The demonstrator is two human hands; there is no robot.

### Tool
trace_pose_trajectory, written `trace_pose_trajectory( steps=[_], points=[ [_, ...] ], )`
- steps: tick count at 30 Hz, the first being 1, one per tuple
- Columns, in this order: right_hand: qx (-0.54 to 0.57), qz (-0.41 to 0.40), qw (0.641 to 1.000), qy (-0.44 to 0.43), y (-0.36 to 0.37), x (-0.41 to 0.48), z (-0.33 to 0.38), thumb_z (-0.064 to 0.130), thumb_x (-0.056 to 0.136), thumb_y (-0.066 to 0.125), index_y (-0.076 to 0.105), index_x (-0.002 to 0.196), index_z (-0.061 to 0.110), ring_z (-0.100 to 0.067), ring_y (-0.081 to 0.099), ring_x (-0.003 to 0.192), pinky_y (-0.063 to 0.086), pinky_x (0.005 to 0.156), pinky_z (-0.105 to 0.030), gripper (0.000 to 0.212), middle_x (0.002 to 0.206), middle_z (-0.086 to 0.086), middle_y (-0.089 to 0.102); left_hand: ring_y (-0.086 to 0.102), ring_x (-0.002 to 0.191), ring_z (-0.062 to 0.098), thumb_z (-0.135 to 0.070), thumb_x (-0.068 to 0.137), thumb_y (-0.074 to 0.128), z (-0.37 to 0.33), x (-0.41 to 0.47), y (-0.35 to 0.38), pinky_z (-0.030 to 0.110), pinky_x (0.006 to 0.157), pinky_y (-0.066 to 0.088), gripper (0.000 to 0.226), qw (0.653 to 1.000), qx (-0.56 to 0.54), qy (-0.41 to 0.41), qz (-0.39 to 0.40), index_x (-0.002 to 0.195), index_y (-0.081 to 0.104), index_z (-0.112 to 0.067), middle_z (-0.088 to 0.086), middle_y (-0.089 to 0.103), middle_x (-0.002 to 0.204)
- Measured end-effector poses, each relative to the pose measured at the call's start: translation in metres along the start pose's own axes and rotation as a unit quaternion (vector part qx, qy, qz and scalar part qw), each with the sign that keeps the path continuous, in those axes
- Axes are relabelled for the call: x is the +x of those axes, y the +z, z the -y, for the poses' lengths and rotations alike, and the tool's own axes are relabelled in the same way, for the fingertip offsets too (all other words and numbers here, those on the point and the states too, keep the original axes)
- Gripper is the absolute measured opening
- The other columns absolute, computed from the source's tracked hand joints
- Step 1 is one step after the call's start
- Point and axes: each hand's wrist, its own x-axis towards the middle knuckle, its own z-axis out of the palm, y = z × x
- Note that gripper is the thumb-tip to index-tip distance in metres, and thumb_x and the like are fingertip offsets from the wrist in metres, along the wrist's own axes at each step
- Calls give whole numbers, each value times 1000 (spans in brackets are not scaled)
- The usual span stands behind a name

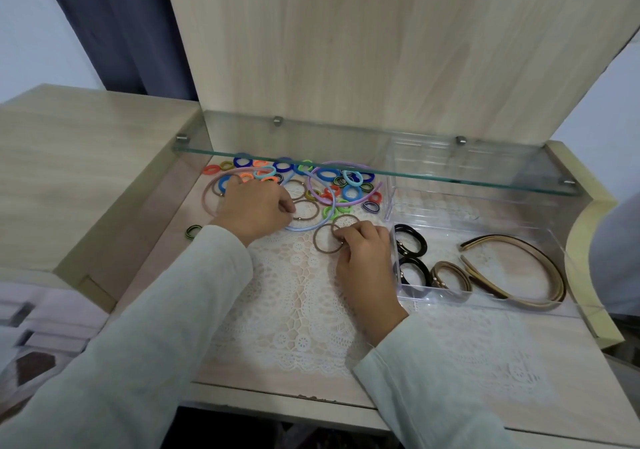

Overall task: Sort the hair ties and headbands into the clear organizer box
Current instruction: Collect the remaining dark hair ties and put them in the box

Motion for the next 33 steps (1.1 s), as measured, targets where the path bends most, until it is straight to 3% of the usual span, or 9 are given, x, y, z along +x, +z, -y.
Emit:
trace_pose_trajectory(
  steps=[3, 9, 15, 22, 29, 33],
  points=[
    [2, -8, 1000, -13, 0, 0, -1, -9, 72, 57, 72, 95, 6, -33, 52, 86, 47, 72, -40, 32, 91, -9, 65, 56, 105, 10, -41, 90, 65, 0, 2, -1, 41, 102, 27, 12, 1000, 0, -1, 9, 99, 72, -39, -19, 68, 101],
    [6, -11, 1000, -12, 4, 1, -3, -9, 74, 62, 72, 92, 6, -33, 53, 84, 46, 70, -40, 26, 89, -8, 64, 47, 86, 8, -38, 92, 63, -3, 1, 3, 40, 101, 26, 7, 999, 25, 21, -18, 92, 70, -37, -17, 59, 83],
    [6, -10, 1000, -13, 3, -1, -3, -7, 77, 63, 72, 91, 7, -31, 52, 85, 47, 71, -40, 22, 88, -8, 64, 57, 100, 14, -32, 93, 59, -4, -4, 11, 41, 96, 27, 11, 998, 14, 40, -50, 93, 70, -33, -12, 68, 100],
    [-3, -12, 1000, -15, 1, -1, -3, -6, 78, 65, 72, 91, 7, -31, 51, 87, 48, 69, -43, 20, 89, -9, 61, 57, 97, 19, -30, 94, 58, -2, -21, 21, 39, 86, 32, 8, 976, -71, 71, -194, 96, 65, -28, -10, 65, 101],
    [8, -30, 999, -34, -3, -2, 0, -1, 81, 65, 70, 94, 11, -20, 42, 93, 36, 76, -25, 18, 96, -7, 58, 58, 87, 14, -24, 89, 62, 8, -67, 41, 30, 74, 33, 4, 941, -91, 161, -285, 90, 65, -21, -10, 65, 92],
    [33, -26, 999, -27, -5, -3, 1, 4, 84, 63, 70, 96, 12, -15, 41, 96, 34, 80, -21, 15, 99, -3, 59, 61, 91, 14, -25, 86, 63, 12, -81, 43, 31, 78, 38, 4, 943, -91, 171, -270, 89, 65, -23, -11, 65, 94]
  ],
)
